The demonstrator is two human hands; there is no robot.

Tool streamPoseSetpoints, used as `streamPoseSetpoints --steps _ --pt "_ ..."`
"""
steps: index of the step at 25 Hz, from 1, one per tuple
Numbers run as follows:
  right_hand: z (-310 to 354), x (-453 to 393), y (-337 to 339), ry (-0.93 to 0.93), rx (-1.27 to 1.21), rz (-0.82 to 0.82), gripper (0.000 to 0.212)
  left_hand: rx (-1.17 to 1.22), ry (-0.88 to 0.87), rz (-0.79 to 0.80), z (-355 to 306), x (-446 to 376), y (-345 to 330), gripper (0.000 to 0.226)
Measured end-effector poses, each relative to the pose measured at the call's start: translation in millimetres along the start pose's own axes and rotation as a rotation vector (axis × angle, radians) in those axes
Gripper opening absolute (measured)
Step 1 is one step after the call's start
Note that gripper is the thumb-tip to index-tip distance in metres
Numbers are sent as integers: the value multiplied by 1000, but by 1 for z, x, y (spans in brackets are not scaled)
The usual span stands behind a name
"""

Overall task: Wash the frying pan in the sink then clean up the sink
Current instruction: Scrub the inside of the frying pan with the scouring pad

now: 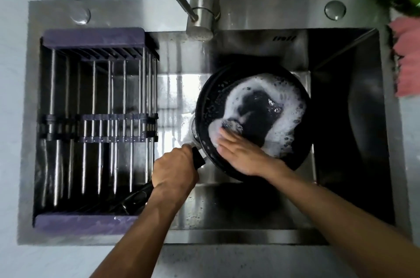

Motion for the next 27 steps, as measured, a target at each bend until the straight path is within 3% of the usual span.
streamPoseSetpoints --steps 1,3,5,8,10,12,13,17,18,21,22,24,25,27 --pt "-1 -21 21 -6 -89 -44 55 1 2 18 0 0 0 30" --pt "-33 -31 59 -237 -152 -208 57 11 13 24 0 -2 0 32" --pt "-51 -8 49 -348 -133 -251 62 5 16 25 1 -3 1 31" --pt "-26 -21 25 -65 -211 -214 64 23 13 36 1 -1 1 32" --pt "-26 -54 46 -103 -330 -414 62 27 2 30 1 -2 0 34" --pt "-31 -67 61 -374 -443 -662 61 23 2 23 1 -3 -1 34" --pt "-17 -72 58 -392 -541 -693 63 22 5 22 3 -2 -1 34" --pt "61 -79 30 6 -1008 -586 74 20 -3 27 1 -1 0 34" --pt "58 -67 21 52 -958 -512 70 20 0 33 1 -1 0 34" --pt "-1 -14 4 121 -450 -172 55 26 1 46 1 -1 1 35" --pt "-23 -9 9 40 -286 -122 53 22 2 48 1 -1 1 35" --pt "-37 -20 36 -239 -225 -203 57 12 -2 45 1 -1 1 35" --pt "-31 -34 48 -259 -279 -284 61 19 -1 39 1 -1 1 35" --pt "-19 -52 59 -120 -240 -342 67 26 -1 35 1 -2 2 37"
Point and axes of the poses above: each hand's wrist, its own x-axis away from the middle knuckle, its own y-axis out of the back of the hand, z = x × y, the point moved 3 cm from there along -x, towards the middle knuckle, and after that the axes turned 3 degrees about y, right-handed, at the moved point
